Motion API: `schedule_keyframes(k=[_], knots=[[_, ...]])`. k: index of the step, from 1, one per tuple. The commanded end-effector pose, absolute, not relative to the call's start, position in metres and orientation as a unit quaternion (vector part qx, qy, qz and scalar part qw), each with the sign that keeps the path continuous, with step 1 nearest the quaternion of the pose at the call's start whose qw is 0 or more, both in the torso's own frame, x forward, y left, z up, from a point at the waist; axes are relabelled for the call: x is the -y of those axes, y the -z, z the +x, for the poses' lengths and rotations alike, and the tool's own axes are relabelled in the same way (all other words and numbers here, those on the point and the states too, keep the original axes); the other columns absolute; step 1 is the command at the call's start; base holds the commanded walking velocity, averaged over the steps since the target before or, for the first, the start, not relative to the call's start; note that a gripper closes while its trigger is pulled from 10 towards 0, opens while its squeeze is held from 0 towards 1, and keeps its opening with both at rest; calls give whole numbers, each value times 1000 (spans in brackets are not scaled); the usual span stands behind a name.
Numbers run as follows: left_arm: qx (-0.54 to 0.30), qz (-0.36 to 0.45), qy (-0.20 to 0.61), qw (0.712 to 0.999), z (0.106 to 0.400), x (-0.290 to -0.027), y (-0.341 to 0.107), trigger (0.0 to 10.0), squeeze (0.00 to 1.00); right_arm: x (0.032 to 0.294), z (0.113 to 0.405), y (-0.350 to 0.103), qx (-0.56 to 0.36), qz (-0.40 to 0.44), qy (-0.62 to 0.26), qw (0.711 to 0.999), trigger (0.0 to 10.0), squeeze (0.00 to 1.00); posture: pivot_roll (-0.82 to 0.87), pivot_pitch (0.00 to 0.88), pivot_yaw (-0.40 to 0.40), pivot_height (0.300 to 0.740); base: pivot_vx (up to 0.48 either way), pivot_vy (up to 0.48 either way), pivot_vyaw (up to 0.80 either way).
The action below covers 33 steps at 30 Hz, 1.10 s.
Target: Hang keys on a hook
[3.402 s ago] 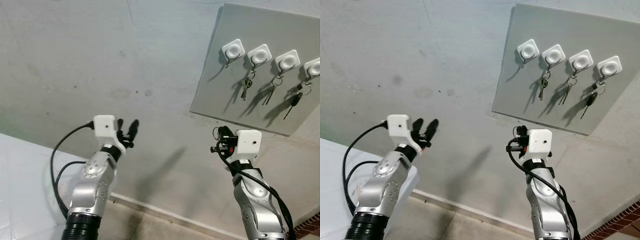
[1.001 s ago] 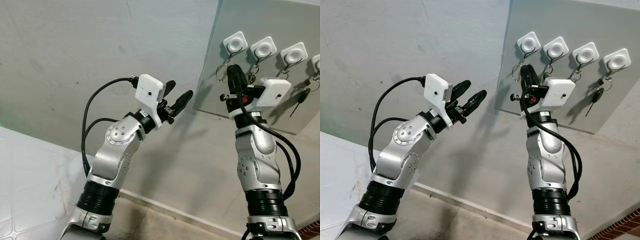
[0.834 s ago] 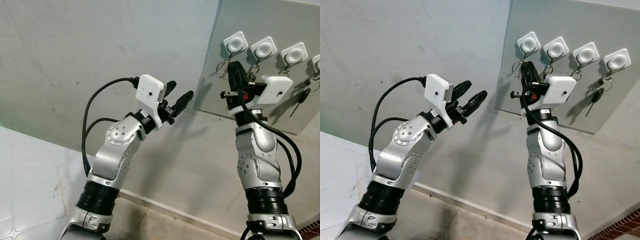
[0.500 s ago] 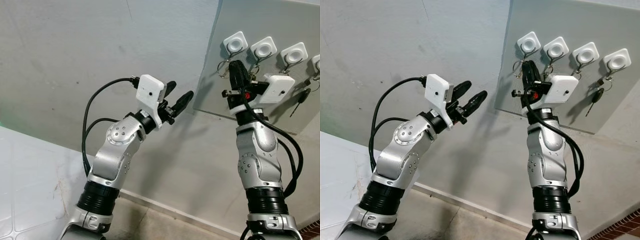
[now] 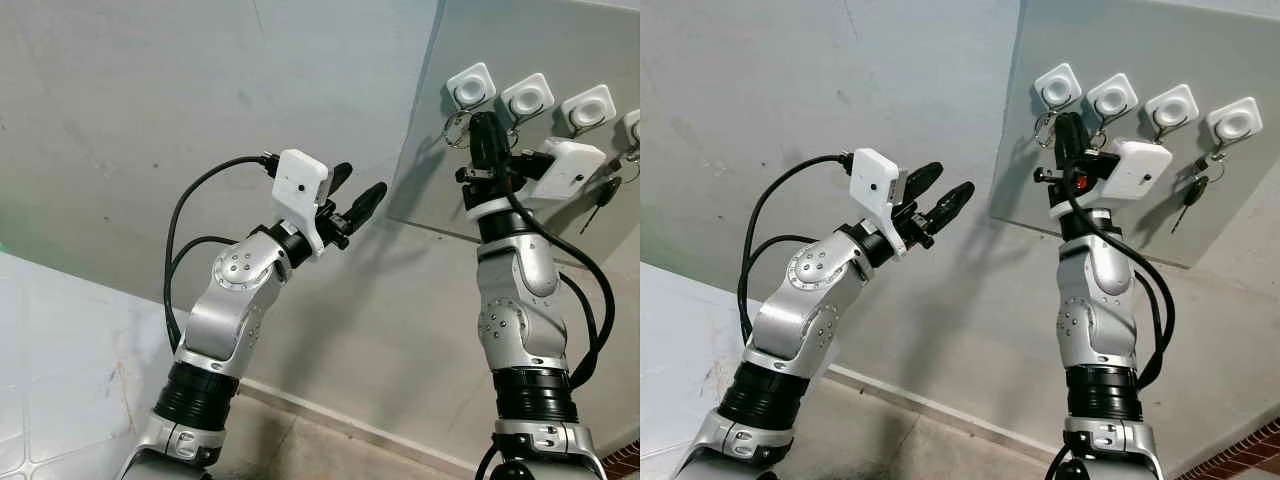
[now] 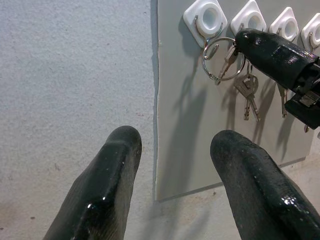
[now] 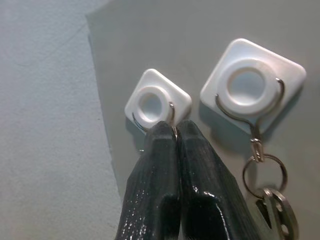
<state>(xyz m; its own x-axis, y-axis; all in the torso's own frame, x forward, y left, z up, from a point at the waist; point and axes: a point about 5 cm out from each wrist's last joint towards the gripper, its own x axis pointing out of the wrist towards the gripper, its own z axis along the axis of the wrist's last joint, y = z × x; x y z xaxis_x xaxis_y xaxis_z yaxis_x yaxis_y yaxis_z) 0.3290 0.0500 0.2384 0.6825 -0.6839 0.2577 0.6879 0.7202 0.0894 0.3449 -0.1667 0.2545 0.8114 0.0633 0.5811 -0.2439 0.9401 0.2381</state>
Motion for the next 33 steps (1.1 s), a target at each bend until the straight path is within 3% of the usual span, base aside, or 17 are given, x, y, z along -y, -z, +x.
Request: schedule_keyframes(k=[1, 17, 33], knots=[[149, -5, 374, 915, 327, -49, -245, 10000, 0, 168, 346, -260, 300, 163, -79, 936, 10000, 0, 90, 4, -31, 740, 0, 0, 0], [148, -8, 371, 917, 327, -51, -247, 10000, 0, 166, 349, -232, 234, 235, -83, 940, 10000, 0, 91, 10, -30, 740, 0, 0, 0], [147, -13, 364, 919, 329, -53, -247, 10000, 0, 166, 349, -228, 227, 236, -83, 941, 10000, 0, 93, 15, -31, 740, 0, 0, 0]])
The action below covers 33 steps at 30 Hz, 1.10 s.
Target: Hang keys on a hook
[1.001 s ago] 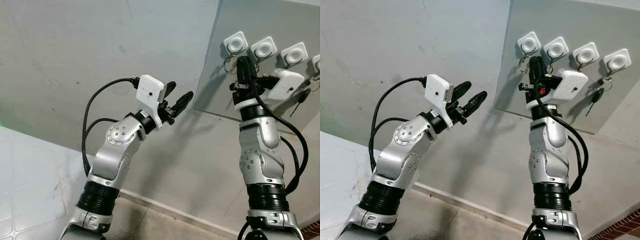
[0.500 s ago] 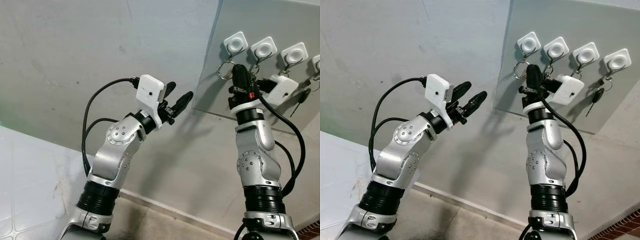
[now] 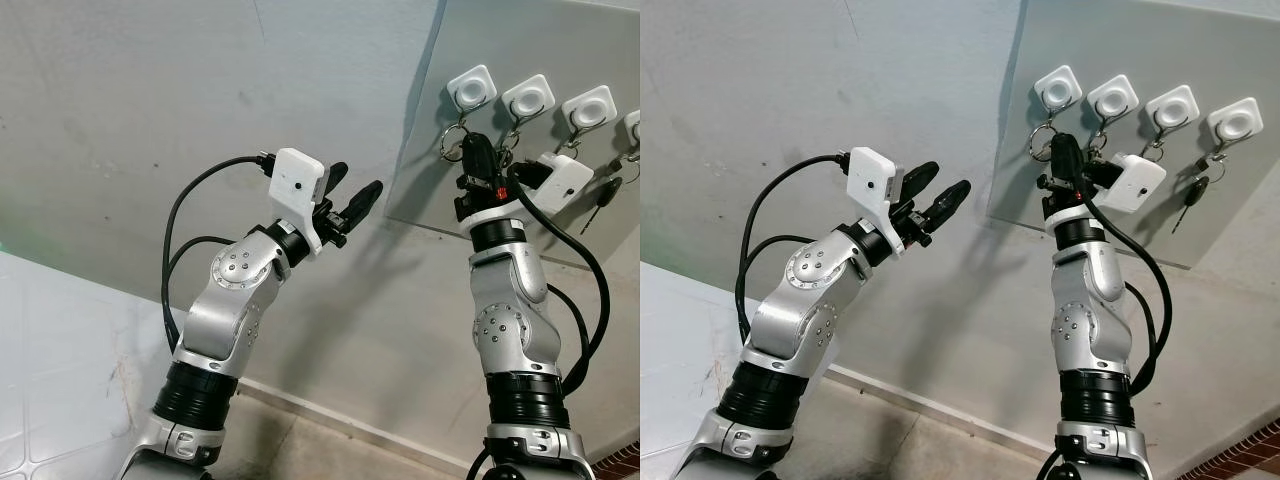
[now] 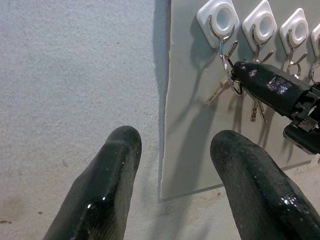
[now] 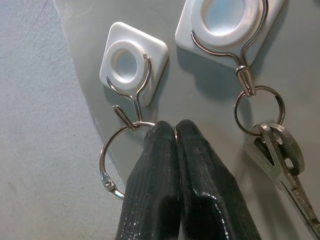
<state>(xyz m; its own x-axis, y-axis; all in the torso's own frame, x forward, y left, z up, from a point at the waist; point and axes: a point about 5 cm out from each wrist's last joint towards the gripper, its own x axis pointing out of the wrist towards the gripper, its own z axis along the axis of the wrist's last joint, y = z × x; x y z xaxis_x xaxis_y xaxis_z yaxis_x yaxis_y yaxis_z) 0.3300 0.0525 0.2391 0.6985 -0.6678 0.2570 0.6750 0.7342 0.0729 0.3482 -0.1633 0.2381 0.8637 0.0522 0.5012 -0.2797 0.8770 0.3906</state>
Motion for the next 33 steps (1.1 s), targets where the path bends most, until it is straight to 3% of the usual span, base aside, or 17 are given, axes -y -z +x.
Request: schedule_keyframes(k=[1, 2, 3, 4, 23, 33], knots=[[147, -13, 364, 920, 329, -53, -247, 10000, 0, 166, 349, -229, 228, 235, -83, 941, 10000, 0, 93, 15, -31, 740, 0, 0, 0], [148, -13, 364, 920, 329, -53, -248, 10000, 0, 166, 349, -229, 229, 235, -85, 941, 10000, 0, 95, 15, -33, 740, 0, 0, 0], [148, -13, 363, 920, 329, -53, -248, 10000, 0, 166, 349, -230, 230, 235, -85, 940, 10000, 216, 95, 15, -33, 740, 0, 0, 0], [148, -13, 363, 920, 329, -53, -248, 10000, 0, 166, 349, -230, 232, 236, -86, 940, 10000, 1000, 95, 15, -33, 740, 0, 0, 0], [145, -18, 354, 924, 330, -56, -245, 10000, 0, 165, 347, -235, 256, 224, -107, 934, 10000, 1000, 97, 14, -39, 740, 0, 0, 0], [99, -21, 333, 937, 327, -58, -209, 10000, 0, 165, 337, -204, 215, 191, -113, 951, 10000, 1000, 95, 9, -38, 740, 0, 0, 0]])
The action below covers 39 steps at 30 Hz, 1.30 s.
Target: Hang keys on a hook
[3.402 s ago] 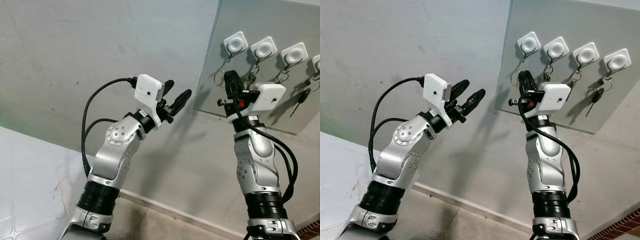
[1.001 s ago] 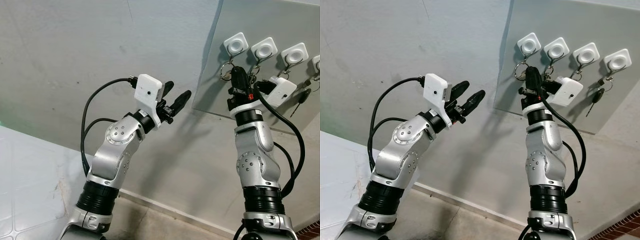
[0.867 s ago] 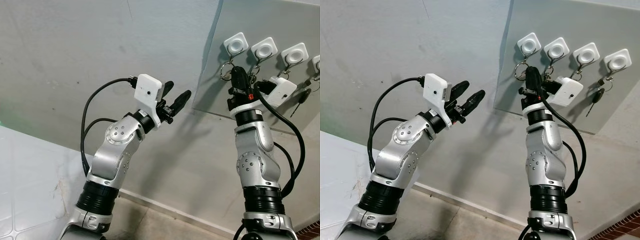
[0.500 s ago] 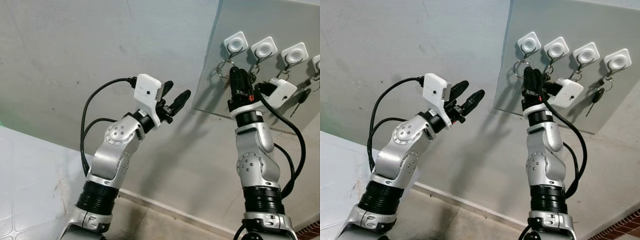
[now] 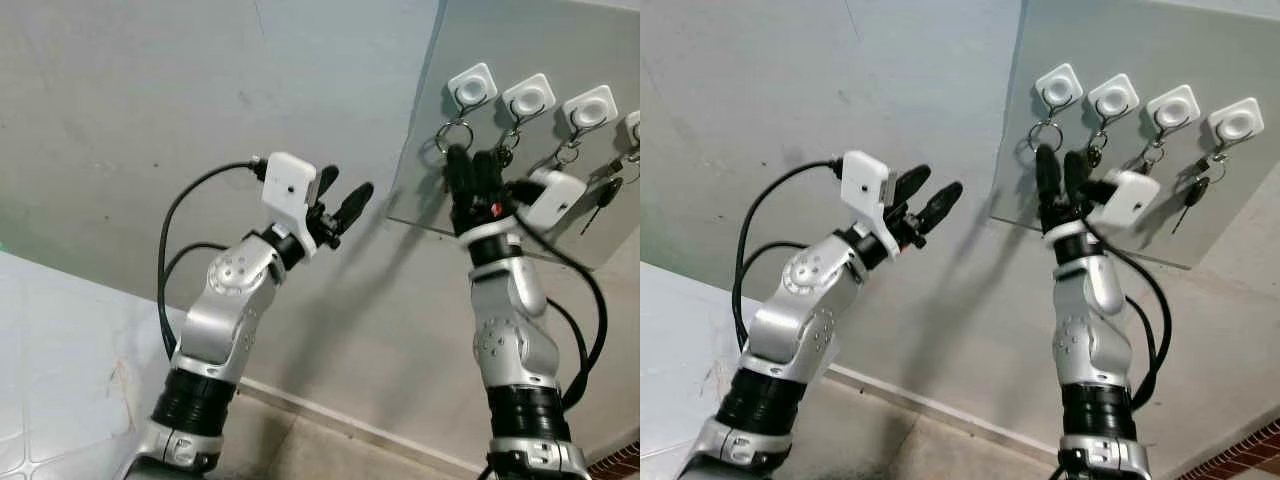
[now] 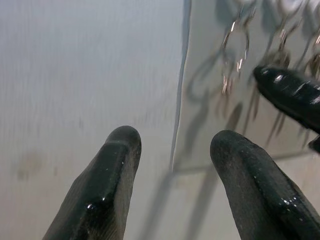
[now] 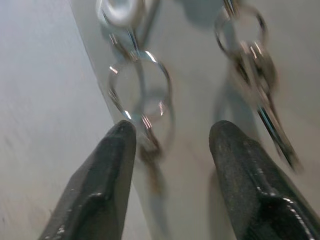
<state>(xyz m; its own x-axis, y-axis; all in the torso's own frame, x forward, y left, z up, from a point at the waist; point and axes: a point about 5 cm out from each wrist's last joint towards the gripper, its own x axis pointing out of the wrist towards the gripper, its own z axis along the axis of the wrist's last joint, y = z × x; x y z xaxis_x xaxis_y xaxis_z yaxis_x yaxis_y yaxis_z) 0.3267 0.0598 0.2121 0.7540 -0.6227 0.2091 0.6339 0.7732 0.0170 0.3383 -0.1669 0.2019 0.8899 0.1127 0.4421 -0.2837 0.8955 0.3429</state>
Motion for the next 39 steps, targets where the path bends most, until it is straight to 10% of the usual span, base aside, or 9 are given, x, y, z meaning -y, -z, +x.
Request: schedule_keyframes(k=[1, 26, 27, 28, 29, 39], knots=[[92, -23, 329, 939, 327, -59, -205, 10000, 0, 165, 336, -199, 208, 188, -111, 953, 10000, 1000, 96, 8, -39, 740, 0, 0, 0], [-154, -27, 194, 969, 307, -99, -35, 10000, 0, 167, 281, -26, -73, 57, -79, 993, 10000, 1000, 82, 0, -31, 740, 0, 0, 0], [-157, -24, 200, 967, 305, -98, -32, 10000, 0, 167, 280, -24, -77, 51, -78, 993, 10000, 247, 82, 0, -31, 740, 0, 0, 0], [-161, -20, 207, 965, 302, -96, -29, 10000, 0, 167, 278, -21, -84, 43, -76, 993, 10000, 247, 82, 0, -31, 740, 0, 0, 0], [-163, -18, 209, 964, 301, -96, -27, 10000, 0, 167, 278, -20, -85, 44, -77, 992, 10000, 0, 82, 0, -31, 740, 0, 0, 0], [-213, 19, 233, 949, 281, -92, 3, 10000, 0, 168, 266, 1, -131, 23, -77, 988, 10000, 0, 81, 0, -32, 740, 0, 0, 0]])
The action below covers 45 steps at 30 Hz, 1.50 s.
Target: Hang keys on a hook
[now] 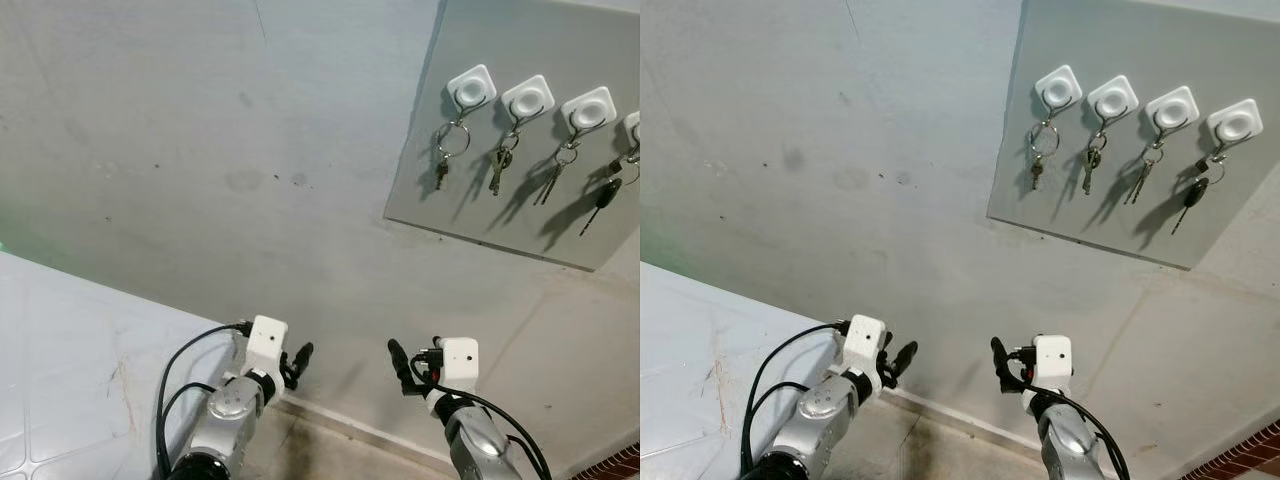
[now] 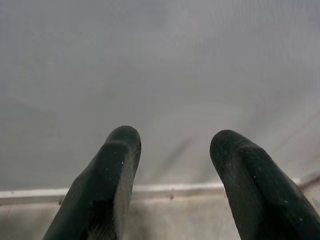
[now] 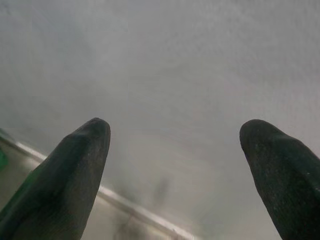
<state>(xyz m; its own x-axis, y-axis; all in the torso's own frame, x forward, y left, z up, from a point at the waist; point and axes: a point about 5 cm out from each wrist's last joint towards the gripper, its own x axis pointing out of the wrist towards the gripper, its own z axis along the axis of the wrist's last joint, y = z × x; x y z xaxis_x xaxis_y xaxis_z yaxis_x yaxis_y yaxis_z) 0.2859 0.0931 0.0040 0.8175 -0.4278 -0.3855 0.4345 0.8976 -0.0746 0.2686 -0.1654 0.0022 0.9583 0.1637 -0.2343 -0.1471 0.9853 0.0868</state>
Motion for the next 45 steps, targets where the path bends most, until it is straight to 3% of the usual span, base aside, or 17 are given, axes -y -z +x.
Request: schedule_keyframes(k=[1, 11, 20, 32, 38, 45], knots=[[-220, 20, 233, 947, 279, -92, 5, 10000, 0, 168, 265, 3, -136, 20, -77, 988, 10000, 0, 81, 0, -32, 740, 0, 0, 0], [-317, 61, 231, 918, 242, -109, 44, 10000, 0, 179, 244, 31, -223, -25, -67, 972, 10000, 0, 81, 0, -26, 740, 0, 0, 0], [-423, 73, 175, 886, 201, -142, 76, 10000, 0, 193, 219, 54, -311, -49, -45, 948, 10000, 0, 81, 0, -23, 740, 0, 0, 0], [-460, 66, 55, 884, 178, -173, 87, 10000, 0, 195, 189, 73, -373, -48, -34, 926, 10000, 0, 78, 2, -18, 740, 0, 0, 0], [-455, 53, 30, 888, 177, -175, 87, 10000, 0, 199, 153, 90, -435, -50, -28, 898, 10000, 0, 86, 1, -21, 740, 0, 0, 0], [-458, 40, 26, 888, 174, -174, 89, 10000, 0, 200, 141, 96, -459, -41, -21, 887, 10000, 0, 86, 1, -21, 740, 0, 0, 0]])
